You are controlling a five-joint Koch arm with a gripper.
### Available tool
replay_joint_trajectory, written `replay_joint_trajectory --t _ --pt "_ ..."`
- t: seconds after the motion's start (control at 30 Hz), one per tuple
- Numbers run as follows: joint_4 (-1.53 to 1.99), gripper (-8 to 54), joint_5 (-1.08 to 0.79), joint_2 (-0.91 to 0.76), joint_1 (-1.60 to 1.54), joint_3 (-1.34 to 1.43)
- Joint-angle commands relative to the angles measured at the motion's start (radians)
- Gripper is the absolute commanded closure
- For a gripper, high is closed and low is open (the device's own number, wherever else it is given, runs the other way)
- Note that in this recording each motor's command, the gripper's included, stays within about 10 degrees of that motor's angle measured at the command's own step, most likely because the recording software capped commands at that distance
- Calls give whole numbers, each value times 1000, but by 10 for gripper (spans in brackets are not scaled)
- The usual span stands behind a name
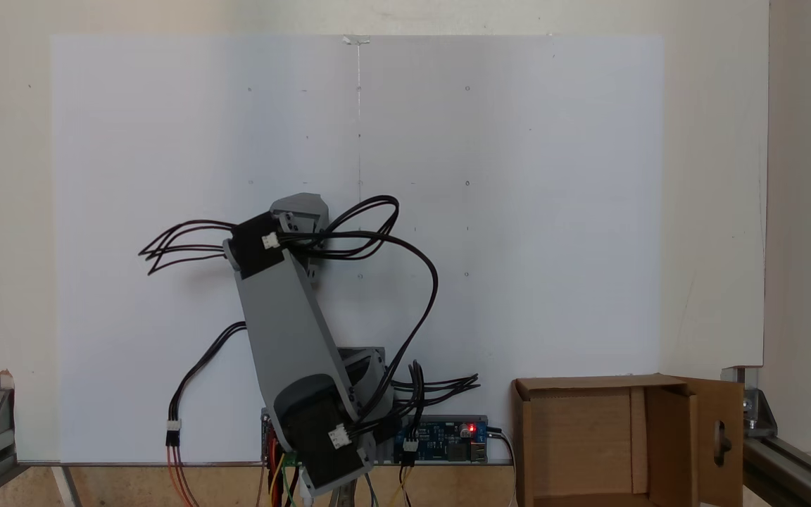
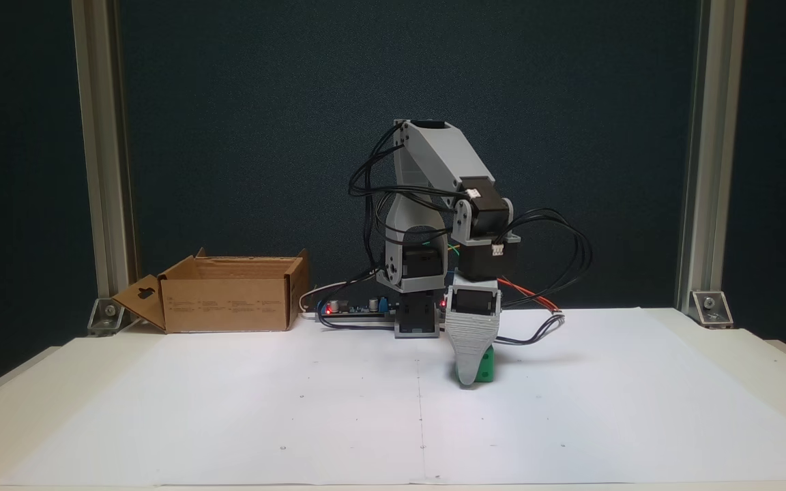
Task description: Grasp a green dice and put it in the bin.
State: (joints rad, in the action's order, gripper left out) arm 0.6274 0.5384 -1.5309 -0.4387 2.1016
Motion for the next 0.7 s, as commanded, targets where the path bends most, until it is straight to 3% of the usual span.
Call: replay_joint_trajectory --t 0.0,0.37,0.57,0.67 --pt "-11 69 66 3 -11 -14" --pt "-29 165 66 5 -6 -12" --pt "-35 336 67 3 -2 -9" --pt "-37 336 69 3 2 -9"
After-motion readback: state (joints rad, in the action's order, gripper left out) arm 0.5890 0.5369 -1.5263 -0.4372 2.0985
